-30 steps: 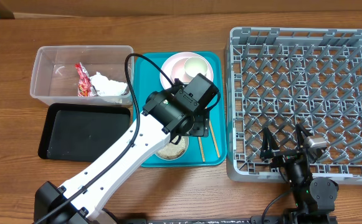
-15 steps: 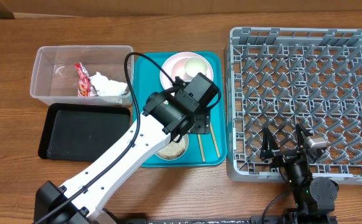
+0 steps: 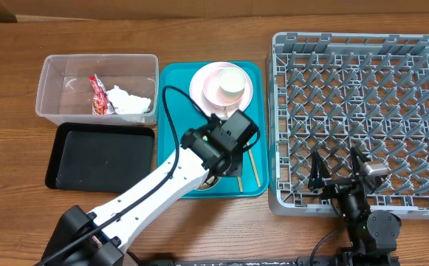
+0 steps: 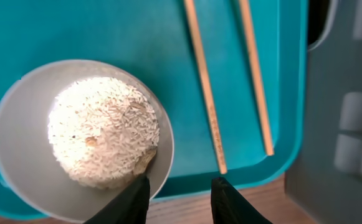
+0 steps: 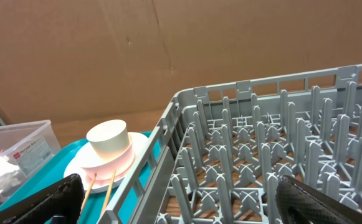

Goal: Sort waste into correct bins and load items into the dishwasher
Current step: 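Lower the left gripper to the grey rice bowl and grip its rim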

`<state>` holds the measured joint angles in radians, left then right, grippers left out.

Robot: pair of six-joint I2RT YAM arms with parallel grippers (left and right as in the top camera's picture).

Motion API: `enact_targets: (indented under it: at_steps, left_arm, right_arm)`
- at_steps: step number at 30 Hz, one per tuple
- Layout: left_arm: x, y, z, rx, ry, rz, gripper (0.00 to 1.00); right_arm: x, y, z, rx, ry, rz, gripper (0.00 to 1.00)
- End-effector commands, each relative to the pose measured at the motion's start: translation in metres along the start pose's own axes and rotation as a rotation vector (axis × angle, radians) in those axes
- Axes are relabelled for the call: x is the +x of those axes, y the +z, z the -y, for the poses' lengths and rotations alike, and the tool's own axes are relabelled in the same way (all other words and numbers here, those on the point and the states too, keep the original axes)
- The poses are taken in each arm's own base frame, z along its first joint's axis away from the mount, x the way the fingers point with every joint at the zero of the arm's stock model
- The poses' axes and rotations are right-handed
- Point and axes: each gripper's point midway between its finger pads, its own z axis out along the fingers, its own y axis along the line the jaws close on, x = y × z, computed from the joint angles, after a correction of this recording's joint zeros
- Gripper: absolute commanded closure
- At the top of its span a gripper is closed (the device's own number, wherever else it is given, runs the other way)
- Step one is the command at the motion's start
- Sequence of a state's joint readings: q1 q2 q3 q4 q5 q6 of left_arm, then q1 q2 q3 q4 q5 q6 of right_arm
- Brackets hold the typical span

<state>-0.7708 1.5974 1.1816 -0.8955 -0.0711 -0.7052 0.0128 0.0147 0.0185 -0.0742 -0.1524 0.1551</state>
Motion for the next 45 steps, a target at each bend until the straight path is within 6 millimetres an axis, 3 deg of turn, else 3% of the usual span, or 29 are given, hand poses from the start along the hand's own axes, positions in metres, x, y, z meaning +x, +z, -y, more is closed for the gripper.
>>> enact_targets:
  at_steps: [1, 5, 7, 10, 22, 25, 26, 38, 45]
  left_arm:
    - [0.009, 0.016, -0.004, -0.005, -0.01, -0.014, 0.65]
    - [0.01, 0.028, -0.012, -0.027, -0.01, 0.013, 0.68]
    - [0.011, 0.032, -0.014, -0.031, -0.01, 0.019, 0.77]
    - [0.012, 0.038, -0.012, -0.023, -0.01, 0.02, 0.81]
    - [0.024, 0.071, -0.014, -0.057, -0.003, -0.055, 0.77]
    - [0.023, 0.072, -0.02, -0.086, 0.015, -0.049, 0.9]
    - [0.021, 0.07, -0.023, -0.099, 0.016, -0.043, 0.96]
    - [-0.013, 0.021, -0.029, -0.084, 0.029, 0.015, 0.96]
    - [-0.038, -0.016, -0.044, 0.099, -0.013, -0.022, 0.96]
  right_arm:
    - [0.001, 0.0, 0.001, 0.002, -0.006, 0.007, 0.0]
    - [0.001, 0.0, 0.001, 0.002, -0.006, 0.007, 0.0]
    - [0.001, 0.0, 0.001, 0.002, -0.006, 0.007, 0.0]
    - [0.001, 0.0, 0.001, 0.002, -0.006, 0.007, 0.0]
    - [0.001, 0.0, 0.001, 0.002, -0.006, 0.007, 0.0]
    - [0.001, 0.0, 0.001, 0.002, -0.006, 0.007, 0.0]
    - [0.001, 0.0, 0.001, 0.002, -0.006, 0.008, 0.0]
    - [0.001, 0.0, 0.001, 0.002, -0.006, 0.007, 0.0]
    - [0.001, 0.0, 0.001, 0.002, -0.006, 0.007, 0.0]
